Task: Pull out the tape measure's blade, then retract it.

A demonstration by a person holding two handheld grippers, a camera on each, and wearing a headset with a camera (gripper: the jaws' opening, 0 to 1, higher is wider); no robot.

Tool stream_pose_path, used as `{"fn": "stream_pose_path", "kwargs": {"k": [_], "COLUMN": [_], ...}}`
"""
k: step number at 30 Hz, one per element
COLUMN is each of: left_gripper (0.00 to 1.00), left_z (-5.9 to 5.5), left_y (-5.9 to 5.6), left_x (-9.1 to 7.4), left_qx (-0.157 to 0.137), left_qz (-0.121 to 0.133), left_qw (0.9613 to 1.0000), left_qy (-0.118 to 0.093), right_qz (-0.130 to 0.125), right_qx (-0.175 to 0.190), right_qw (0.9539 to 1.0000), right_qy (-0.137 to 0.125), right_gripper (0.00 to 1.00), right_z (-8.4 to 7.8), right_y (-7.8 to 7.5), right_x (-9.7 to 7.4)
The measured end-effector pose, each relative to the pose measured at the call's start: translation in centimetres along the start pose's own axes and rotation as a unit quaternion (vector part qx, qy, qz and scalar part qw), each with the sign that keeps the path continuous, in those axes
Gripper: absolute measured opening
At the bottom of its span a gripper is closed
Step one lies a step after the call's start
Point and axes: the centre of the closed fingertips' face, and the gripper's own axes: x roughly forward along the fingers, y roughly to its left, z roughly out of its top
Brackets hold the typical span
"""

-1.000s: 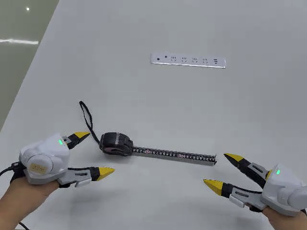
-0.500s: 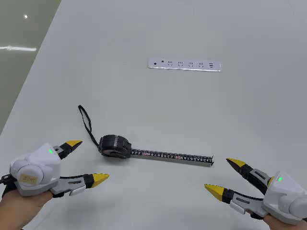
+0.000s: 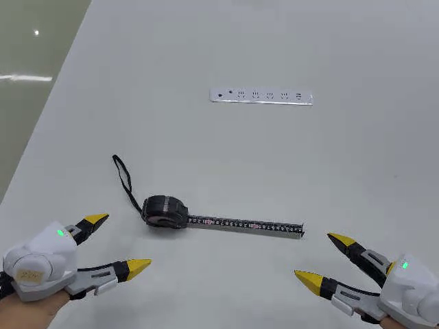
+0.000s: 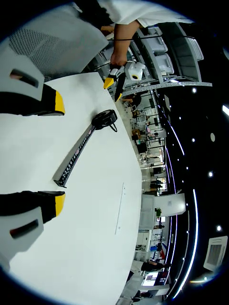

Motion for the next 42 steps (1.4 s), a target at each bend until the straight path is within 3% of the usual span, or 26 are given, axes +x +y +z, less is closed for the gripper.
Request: {"fn": "stream_pose_path", "kwargs": {"k": [4, 11, 21, 42], "left_gripper": [0.75, 0.75, 0.74, 0.74], "left_z": [-0.5, -1.0, -1.4, -2.9], "left_y": [0.4, 0.0, -0.5, -0.6], "left_x": [-0.4, -0.9, -1.9, -3.8], "left_qx": [-0.014, -0.021, -0.033, -0.065], "left_qz": [0.011, 0.018, 0.025, 0.046], "left_qw": [0.9998, 0.9995, 0.9989, 0.9964], "left_qy": [-0.008, -0.017, -0.021, -0.028], "right_qz": [-0.004, -0.011, -0.023, -0.037], "right_qx": [0.001, 0.005, 0.003, 0.013], "right_qw": [1.0000, 0.9999, 0.9996, 0.9987], "right_qy": [-0.001, -0.008, -0.018, -0.032], "right_gripper": [0.65, 0.65, 0.65, 0.65], "right_z": [-0.1, -0.1, -0.1, -0.6], "right_y": [0.2, 0.5, 0.7, 1.6], "right_x": [-0.3, -0.7, -1.7, -3.3]}}
